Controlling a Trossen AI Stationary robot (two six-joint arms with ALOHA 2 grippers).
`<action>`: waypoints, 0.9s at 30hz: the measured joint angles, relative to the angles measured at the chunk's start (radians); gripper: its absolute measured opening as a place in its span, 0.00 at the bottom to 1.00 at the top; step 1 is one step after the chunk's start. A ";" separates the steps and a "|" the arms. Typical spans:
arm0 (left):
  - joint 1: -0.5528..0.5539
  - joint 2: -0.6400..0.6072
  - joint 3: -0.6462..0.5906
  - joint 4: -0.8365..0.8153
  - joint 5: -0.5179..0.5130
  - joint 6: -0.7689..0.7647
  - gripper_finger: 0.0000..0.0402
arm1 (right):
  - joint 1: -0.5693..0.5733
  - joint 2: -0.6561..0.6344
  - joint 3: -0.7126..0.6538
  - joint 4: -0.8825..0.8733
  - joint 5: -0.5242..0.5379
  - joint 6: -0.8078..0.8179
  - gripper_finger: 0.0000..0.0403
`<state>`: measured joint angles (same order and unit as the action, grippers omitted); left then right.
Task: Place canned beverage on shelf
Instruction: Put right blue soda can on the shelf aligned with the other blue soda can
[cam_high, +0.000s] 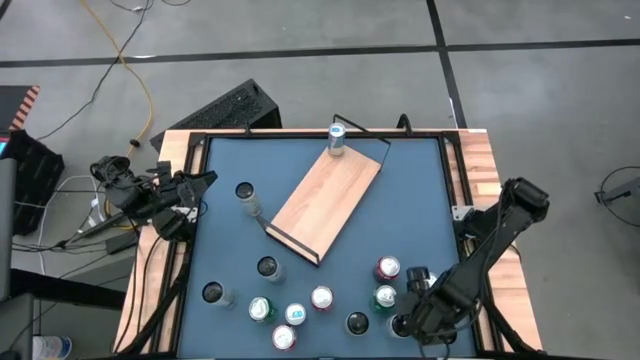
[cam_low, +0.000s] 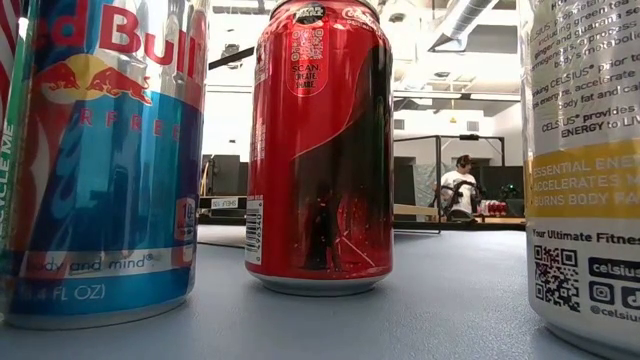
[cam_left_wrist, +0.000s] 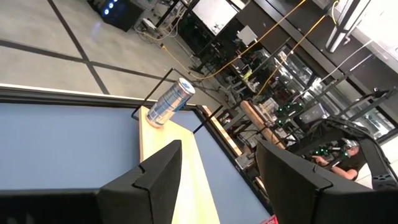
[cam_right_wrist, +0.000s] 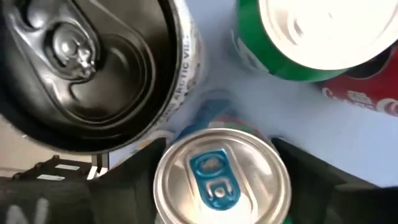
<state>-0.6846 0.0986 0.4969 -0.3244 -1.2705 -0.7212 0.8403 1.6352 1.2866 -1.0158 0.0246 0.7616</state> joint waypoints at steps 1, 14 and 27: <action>0.000 0.000 0.000 0.000 0.000 0.000 0.48 | -0.003 -0.004 0.000 -0.001 -0.001 0.000 0.63; 0.000 0.000 0.000 0.000 -0.001 0.001 0.48 | -0.055 -0.120 0.000 -0.131 -0.022 -0.003 0.51; 0.000 0.000 0.000 0.000 -0.001 0.002 0.48 | -0.235 -0.342 0.028 -0.341 0.004 -0.171 0.51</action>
<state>-0.6842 0.0986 0.4969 -0.3244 -1.2716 -0.7197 0.6056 1.2930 1.3147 -1.3571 0.0290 0.5907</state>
